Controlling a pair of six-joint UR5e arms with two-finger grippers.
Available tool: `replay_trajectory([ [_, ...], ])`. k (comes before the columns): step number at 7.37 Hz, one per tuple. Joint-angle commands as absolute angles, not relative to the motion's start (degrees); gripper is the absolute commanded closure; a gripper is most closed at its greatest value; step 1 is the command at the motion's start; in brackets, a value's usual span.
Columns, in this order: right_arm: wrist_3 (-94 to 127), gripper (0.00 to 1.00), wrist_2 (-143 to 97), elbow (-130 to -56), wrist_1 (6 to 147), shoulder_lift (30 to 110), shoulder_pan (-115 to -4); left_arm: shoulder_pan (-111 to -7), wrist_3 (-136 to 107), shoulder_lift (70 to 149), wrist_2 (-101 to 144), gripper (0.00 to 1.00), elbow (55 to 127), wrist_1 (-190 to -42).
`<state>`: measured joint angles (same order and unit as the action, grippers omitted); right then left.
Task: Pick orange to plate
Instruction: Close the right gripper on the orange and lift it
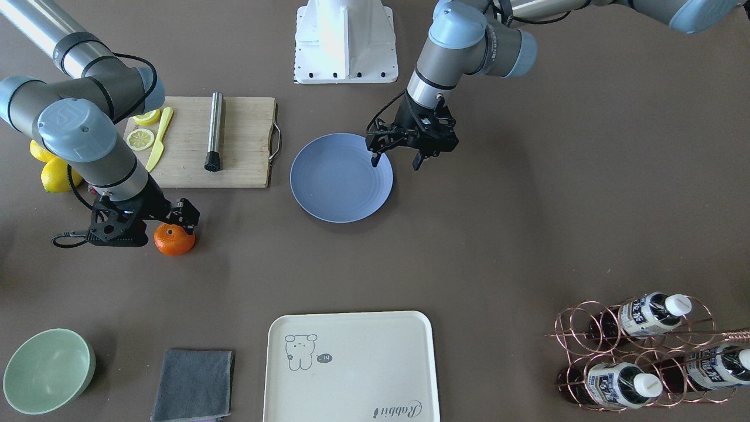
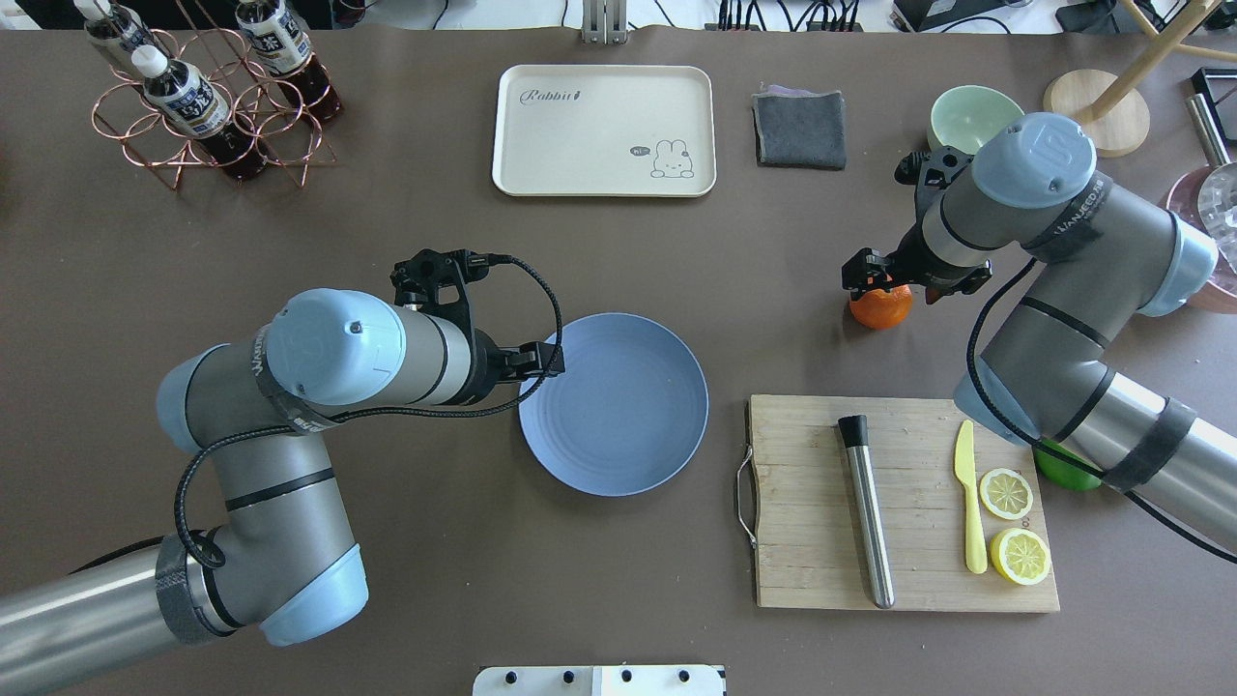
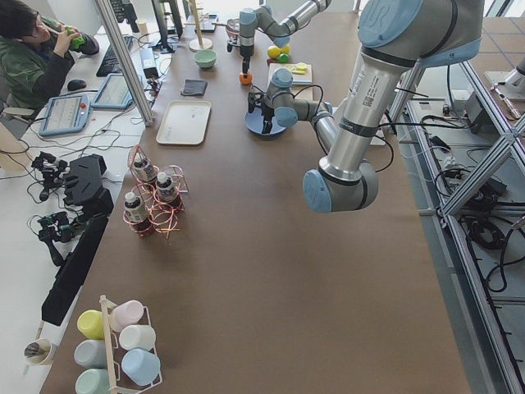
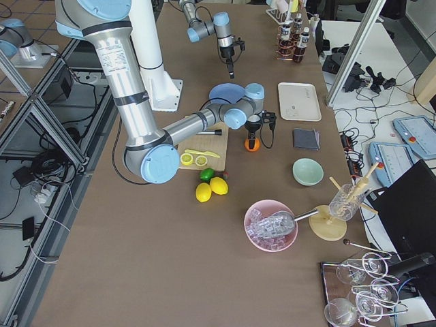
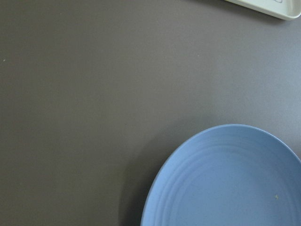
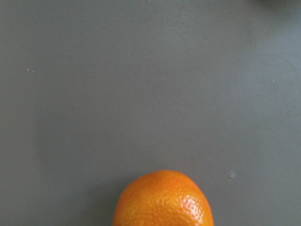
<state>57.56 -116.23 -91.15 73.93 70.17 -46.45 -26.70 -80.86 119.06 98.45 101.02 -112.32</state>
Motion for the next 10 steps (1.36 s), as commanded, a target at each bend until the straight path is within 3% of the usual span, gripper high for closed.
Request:
replay_trajectory([
  [1,57.66,0.00,-115.93,-87.81,69.45,69.96,-45.88,-26.63,-80.86,118.92,98.44,0.02,100.90,-112.41],
  [2,59.05,0.00,-115.84,-87.80,69.43,70.05,-45.44,-26.63,-80.77,118.92,98.44,0.02,100.99,-112.41],
  [3,59.93,0.52,-115.93,-87.98,69.26,69.96,-45.35,-26.63,-80.60,118.92,98.44,0.02,101.07,-112.41],
  [4,59.68,0.93,-116.28,-88.50,69.17,69.87,-45.26,-27.15,-80.25,118.92,98.61,0.02,101.25,-112.33],
  [5,59.94,1.00,-116.28,-89.20,69.43,69.53,-45.18,-27.59,-80.24,118.92,98.61,0.02,102.03,-112.41],
  [8,60.12,1.00,-117.77,-99.45,79.56,67.17,-46.32,-32.94,-68.63,116.98,99.05,0.02,105.89,-106.66],
  [10,62.03,1.00,-115.42,-101.16,85.42,61.54,-43.00,-35.76,-57.79,112.28,98.62,0.02,115.00,-103.01],
])
